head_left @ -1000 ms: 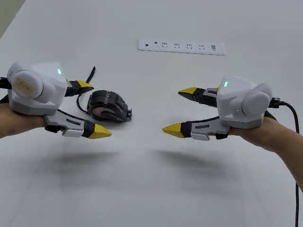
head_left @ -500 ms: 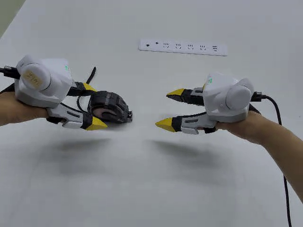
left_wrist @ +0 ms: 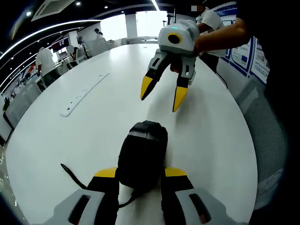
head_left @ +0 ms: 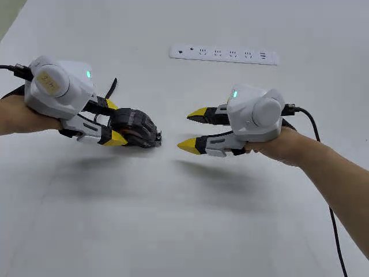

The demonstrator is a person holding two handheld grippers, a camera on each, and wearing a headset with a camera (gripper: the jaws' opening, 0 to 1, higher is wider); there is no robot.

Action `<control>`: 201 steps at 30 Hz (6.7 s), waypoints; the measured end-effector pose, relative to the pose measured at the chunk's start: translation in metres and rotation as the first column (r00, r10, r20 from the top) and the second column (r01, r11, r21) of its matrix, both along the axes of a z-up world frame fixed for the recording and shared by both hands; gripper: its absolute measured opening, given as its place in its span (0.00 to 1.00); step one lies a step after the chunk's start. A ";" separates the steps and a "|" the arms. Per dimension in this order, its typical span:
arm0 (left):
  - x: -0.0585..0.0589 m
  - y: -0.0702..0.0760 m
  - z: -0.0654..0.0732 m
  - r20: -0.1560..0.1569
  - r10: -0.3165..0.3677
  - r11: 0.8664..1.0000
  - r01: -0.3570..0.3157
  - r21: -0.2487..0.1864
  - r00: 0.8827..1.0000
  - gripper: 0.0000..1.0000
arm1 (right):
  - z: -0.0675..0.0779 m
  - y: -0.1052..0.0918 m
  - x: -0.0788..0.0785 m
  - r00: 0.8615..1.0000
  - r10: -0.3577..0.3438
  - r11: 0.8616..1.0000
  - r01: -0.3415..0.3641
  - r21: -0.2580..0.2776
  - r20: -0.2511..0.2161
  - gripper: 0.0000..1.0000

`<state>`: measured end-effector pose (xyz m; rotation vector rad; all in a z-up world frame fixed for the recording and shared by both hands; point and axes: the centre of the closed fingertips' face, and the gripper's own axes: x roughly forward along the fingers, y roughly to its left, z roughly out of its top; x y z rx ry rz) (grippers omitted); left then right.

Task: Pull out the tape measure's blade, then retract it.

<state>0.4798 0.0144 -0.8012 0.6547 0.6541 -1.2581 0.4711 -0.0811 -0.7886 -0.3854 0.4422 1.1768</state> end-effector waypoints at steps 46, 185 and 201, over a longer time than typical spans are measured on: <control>-0.002 0.006 -0.003 -0.071 0.008 1.000 -0.008 0.007 0.997 0.28 | -0.037 0.050 -0.003 0.979 0.199 0.973 -0.203 -0.107 -0.050 0.13; 0.001 0.004 -0.007 -0.111 0.037 0.999 -0.037 0.002 0.993 0.28 | -0.036 -0.039 -0.006 0.971 0.222 0.965 -0.232 -0.122 -0.092 0.11; 0.000 0.004 -0.007 -0.112 0.038 0.999 -0.038 0.000 0.993 0.28 | -0.037 -0.059 -0.008 0.971 0.215 0.965 -0.228 -0.129 -0.106 0.11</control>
